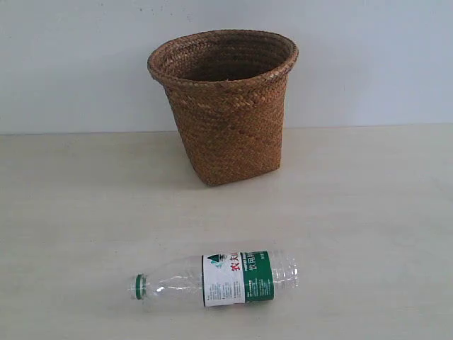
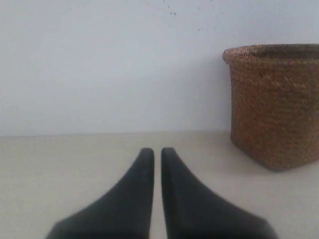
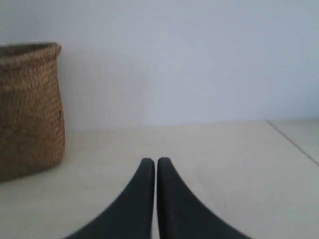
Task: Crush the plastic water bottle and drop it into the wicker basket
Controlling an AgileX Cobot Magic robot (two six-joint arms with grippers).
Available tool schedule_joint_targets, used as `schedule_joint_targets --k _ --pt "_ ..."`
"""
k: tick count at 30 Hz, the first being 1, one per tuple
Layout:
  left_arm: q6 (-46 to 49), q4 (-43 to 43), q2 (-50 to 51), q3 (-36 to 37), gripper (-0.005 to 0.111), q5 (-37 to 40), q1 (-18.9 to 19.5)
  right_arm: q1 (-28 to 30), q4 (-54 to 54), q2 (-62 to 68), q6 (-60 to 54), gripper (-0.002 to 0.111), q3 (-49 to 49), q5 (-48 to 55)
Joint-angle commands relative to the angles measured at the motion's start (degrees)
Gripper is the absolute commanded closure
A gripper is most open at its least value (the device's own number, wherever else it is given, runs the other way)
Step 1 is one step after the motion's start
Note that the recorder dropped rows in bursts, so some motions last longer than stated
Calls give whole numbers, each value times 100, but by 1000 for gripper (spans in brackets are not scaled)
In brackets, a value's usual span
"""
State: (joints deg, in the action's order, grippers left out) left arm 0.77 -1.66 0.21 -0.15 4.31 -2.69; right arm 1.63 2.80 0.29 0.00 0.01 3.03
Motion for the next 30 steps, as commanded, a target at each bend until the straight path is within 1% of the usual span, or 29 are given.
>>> schedule_joint_targets --k 1,4,7,8,10,14,17,20,26,28,29,30 --pt "-583 -88 -21 15 102 -484 13 13 181 -29 603 108 -1 -1187" --pt "-1450 -88 -21 15 102 -1182 13 2 181 -29 873 108 -1 -1764" --pt "-2110 94 -21 15 102 -1919 13 2 181 -20 875 108 -36 -1728" --pt "-2240 166 -21 15 102 -2034 13 2 181 77 875 108 -121 -1716" --pt "-2510 398 76 -35 102 -2107 13 2 181 388 875 108 -328 -1712" --pt "-2941 804 631 -433 102 -2349 13 2 181 1151 875 108 -814 -1712" --pt "-2953 846 1285 -886 102 -2405 13 2 126 1782 841 108 -1261 -1712" --pt "-3023 1152 2013 -1331 102 -2405 13 2 92 2434 841 108 -1619 -1702" --pt "-4260 2832 3549 -2222 102 -2405 13 -10 -33 3561 841 108 -2321 -1658" --pt "-4583 3475 4041 -2473 102 -2362 13 -10 -211 3939 841 108 -2636 -1452" --pt "-4827 3943 4565 -2698 102 -2267 13 -10 -317 4313 841 108 -2948 -1183" --pt "-4878 4072 4702 -2763 102 -2224 13 -10 -344 4498 841 108 -3071 -1064"
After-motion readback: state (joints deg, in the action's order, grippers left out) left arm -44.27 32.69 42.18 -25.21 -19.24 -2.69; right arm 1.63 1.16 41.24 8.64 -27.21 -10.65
